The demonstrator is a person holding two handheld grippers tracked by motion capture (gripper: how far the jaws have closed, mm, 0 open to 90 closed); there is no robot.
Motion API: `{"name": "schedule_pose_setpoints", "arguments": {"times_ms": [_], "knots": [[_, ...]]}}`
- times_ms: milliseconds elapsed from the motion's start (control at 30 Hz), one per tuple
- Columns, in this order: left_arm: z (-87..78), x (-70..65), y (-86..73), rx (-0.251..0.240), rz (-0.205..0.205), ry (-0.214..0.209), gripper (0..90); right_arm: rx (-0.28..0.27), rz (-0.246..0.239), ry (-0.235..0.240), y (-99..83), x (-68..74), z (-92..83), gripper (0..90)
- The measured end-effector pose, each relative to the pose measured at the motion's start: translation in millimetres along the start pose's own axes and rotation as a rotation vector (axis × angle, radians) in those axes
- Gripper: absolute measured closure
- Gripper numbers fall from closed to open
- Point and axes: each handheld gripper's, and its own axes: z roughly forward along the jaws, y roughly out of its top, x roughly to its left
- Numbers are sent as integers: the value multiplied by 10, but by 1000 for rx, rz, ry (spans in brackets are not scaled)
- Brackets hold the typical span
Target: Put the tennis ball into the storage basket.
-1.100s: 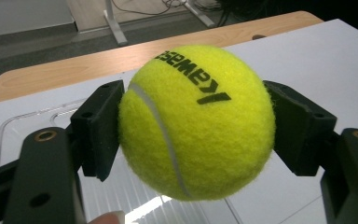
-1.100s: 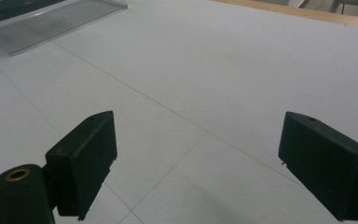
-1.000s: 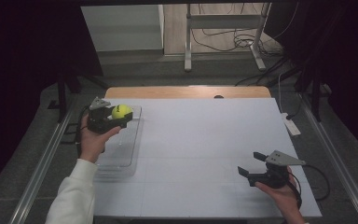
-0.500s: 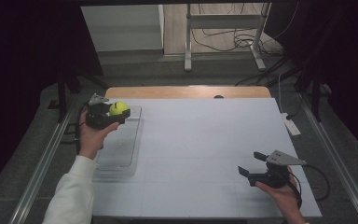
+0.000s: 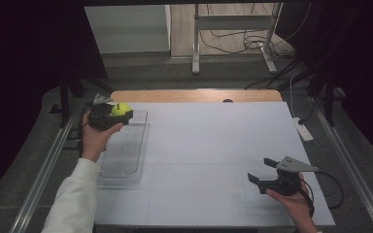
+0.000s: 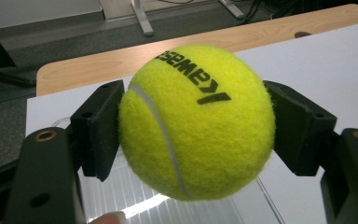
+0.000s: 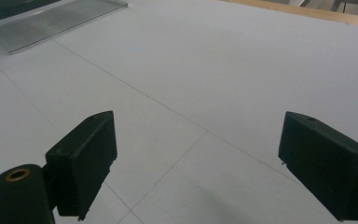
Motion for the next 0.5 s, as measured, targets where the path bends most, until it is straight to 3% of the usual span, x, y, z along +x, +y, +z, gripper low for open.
{"name": "schedule_pose_setpoints", "arguments": {"times_ms": [500], "knots": [[100, 143, 68, 30, -27, 54, 264, 2, -1, 2, -4, 4, 4, 120]]}}
